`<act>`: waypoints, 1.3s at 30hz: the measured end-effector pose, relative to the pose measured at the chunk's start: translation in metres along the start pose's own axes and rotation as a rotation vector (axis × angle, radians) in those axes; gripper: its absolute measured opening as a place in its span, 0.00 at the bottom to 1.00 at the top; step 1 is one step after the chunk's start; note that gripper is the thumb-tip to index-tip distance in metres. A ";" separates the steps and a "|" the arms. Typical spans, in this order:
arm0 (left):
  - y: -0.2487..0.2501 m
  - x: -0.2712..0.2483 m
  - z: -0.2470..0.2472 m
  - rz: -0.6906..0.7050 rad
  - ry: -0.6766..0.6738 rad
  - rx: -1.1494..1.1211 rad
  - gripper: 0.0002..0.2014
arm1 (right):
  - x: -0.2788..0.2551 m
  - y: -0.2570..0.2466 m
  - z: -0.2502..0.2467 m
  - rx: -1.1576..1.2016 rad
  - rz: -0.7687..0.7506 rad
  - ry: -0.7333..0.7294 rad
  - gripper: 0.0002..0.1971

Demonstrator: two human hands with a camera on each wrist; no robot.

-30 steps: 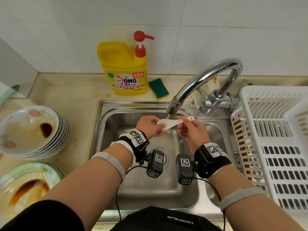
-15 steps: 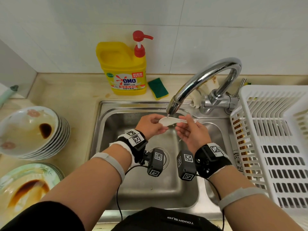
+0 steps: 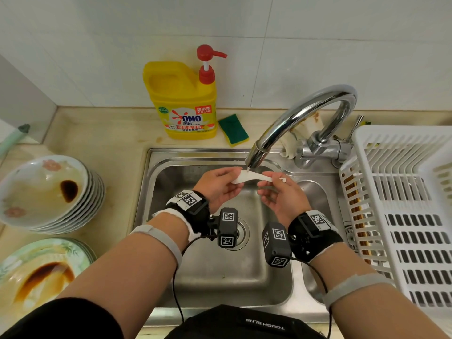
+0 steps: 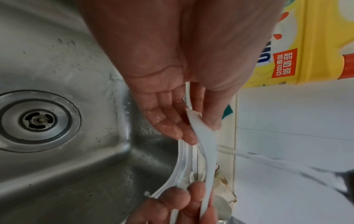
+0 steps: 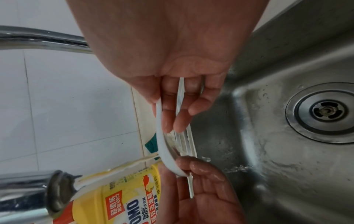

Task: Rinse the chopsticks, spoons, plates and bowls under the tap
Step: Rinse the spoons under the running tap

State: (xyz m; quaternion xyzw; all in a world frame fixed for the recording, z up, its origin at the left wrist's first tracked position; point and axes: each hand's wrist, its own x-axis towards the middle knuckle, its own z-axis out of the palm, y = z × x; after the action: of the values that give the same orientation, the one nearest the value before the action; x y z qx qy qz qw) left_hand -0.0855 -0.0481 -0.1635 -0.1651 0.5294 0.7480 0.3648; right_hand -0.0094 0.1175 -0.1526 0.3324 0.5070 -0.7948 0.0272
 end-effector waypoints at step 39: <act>0.009 -0.010 -0.030 0.111 0.249 -0.209 0.11 | 0.014 0.012 0.038 -0.091 0.107 -0.043 0.08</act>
State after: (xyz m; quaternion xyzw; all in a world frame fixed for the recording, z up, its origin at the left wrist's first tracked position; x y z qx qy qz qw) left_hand -0.0893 -0.0803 -0.1628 -0.2638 0.4983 0.7917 0.2352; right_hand -0.0350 0.0846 -0.1600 0.3402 0.5235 -0.7753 0.0954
